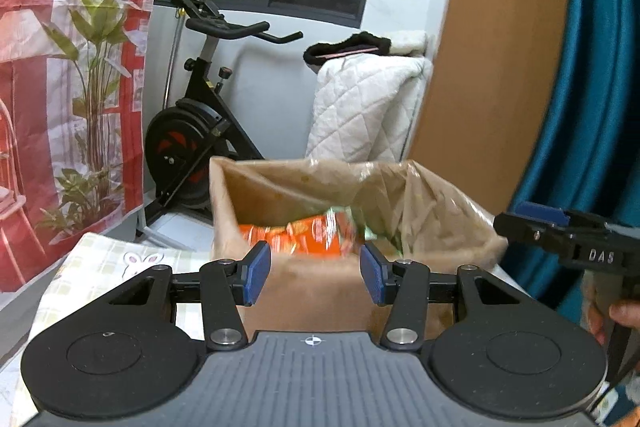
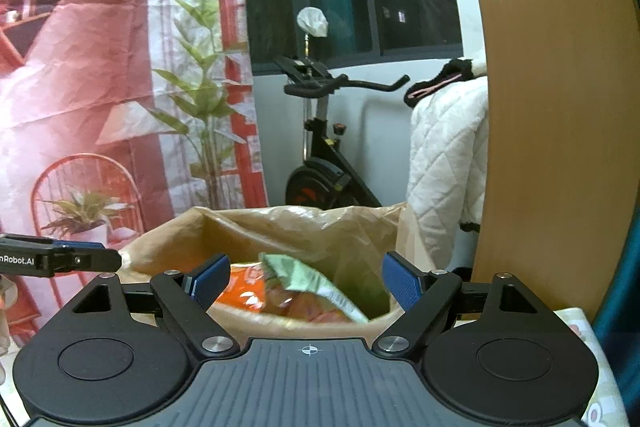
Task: Organize snacks
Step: 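Grasp the dark round wrapped packet with the right gripper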
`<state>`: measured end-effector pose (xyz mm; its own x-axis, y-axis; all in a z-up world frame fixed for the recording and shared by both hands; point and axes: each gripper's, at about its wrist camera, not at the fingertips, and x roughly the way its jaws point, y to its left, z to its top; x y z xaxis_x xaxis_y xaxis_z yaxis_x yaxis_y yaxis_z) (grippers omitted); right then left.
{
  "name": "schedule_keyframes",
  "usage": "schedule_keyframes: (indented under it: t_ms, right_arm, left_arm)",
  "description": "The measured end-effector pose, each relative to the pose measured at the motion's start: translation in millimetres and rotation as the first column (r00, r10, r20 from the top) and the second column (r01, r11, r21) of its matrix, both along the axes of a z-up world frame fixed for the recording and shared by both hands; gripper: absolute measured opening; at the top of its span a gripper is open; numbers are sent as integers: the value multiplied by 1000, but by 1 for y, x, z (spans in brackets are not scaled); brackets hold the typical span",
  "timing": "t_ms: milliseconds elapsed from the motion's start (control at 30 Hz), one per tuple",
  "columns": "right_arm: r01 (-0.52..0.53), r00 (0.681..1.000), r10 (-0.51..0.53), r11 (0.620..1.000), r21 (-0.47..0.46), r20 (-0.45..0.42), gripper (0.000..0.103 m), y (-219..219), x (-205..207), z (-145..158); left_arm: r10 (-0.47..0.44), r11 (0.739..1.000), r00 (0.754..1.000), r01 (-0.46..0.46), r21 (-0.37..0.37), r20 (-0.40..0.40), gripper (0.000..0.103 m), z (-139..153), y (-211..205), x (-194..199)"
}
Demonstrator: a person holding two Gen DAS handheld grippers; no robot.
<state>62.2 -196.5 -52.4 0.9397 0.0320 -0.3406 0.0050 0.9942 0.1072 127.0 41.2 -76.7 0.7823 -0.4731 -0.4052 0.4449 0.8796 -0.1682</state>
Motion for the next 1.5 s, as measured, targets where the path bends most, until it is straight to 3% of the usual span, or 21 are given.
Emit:
schedule_keyframes:
  t_ms: [200, 500, 633, 667, 700, 933, 1100, 1200, 1333, 1500]
  right_arm:
    - [-5, 1000, 5, 999, 48, 0, 81, 7, -28, -14]
    - [29, 989, -18, 997, 73, -147, 80, 15, -52, -79]
    - [32, 953, -12, 998, 62, -302, 80, 18, -55, -127]
    - [32, 953, -12, 998, 62, -302, 80, 18, -55, -127]
    - [18, 934, -3, 999, 40, -358, 80, 22, -56, -144]
    - [-25, 886, 23, 1000, 1, -464, 80, 41, -61, -188]
    - [-43, 878, 22, 999, -33, -478, 67, 47, -60, -197]
    - [-80, 890, 51, 996, -45, -454, 60, 40, -60, -198]
    - [-66, 900, 28, 995, -71, -434, 57, 32, -59, -198]
    - [6, 916, -40, 996, -86, -398, 57, 10, -55, -202]
  left_arm:
    - [-5, 1000, 998, 6, 5, -61, 52, -24, 19, -20]
    - [22, 1000, 985, -20, 13, -172, 52, -75, 30, -21]
    - [30, 1000, 978, -29, 12, -207, 52, -89, 36, -19]
    - [33, 999, 976, -31, 11, -213, 52, -92, 37, -19]
    - [35, 999, 975, -34, 12, -220, 52, -95, 37, -19]
    - [33, 999, 962, -28, 24, -271, 52, -116, 33, -24]
    - [34, 999, 951, -28, 25, -309, 52, -130, 31, -26]
    - [40, 999, 944, -33, 27, -327, 52, -136, 30, -25]
    - [61, 998, 940, -56, 25, -336, 69, -140, 26, -18]
    - [104, 995, 942, -100, 28, -319, 73, -145, 20, 0]
